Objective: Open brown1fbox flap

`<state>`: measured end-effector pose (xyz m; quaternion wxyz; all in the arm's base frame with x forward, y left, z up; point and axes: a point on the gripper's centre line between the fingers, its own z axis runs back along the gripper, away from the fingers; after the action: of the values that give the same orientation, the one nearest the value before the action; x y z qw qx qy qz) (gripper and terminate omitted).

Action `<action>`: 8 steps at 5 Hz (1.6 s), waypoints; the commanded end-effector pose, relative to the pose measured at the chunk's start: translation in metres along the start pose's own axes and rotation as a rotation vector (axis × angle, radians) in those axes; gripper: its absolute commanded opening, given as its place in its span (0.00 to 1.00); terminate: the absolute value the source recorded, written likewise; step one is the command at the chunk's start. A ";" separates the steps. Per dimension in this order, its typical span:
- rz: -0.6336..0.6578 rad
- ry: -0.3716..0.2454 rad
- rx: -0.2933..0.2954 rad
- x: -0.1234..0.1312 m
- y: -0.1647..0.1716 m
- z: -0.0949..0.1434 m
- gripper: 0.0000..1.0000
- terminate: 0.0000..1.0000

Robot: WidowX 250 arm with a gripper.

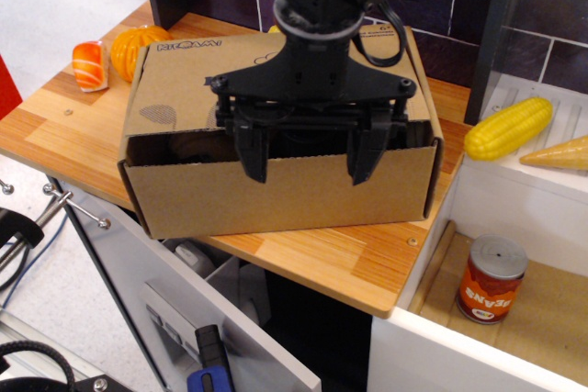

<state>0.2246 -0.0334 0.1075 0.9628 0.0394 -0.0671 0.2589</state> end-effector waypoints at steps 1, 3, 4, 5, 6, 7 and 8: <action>0.000 0.000 0.000 0.000 0.000 0.000 1.00 0.00; -0.366 -0.134 0.124 0.019 0.009 0.012 1.00 0.00; -0.447 -0.170 0.125 0.026 0.011 0.013 1.00 0.00; -0.518 -0.222 0.141 0.028 0.015 0.008 1.00 0.00; -0.552 -0.237 0.134 0.035 0.021 -0.003 1.00 0.00; -0.581 -0.255 0.143 0.040 0.024 -0.007 1.00 0.00; -0.602 -0.273 0.157 0.046 0.026 -0.007 1.00 0.00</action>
<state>0.2471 0.0127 0.1014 0.9738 0.1663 -0.1499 -0.0405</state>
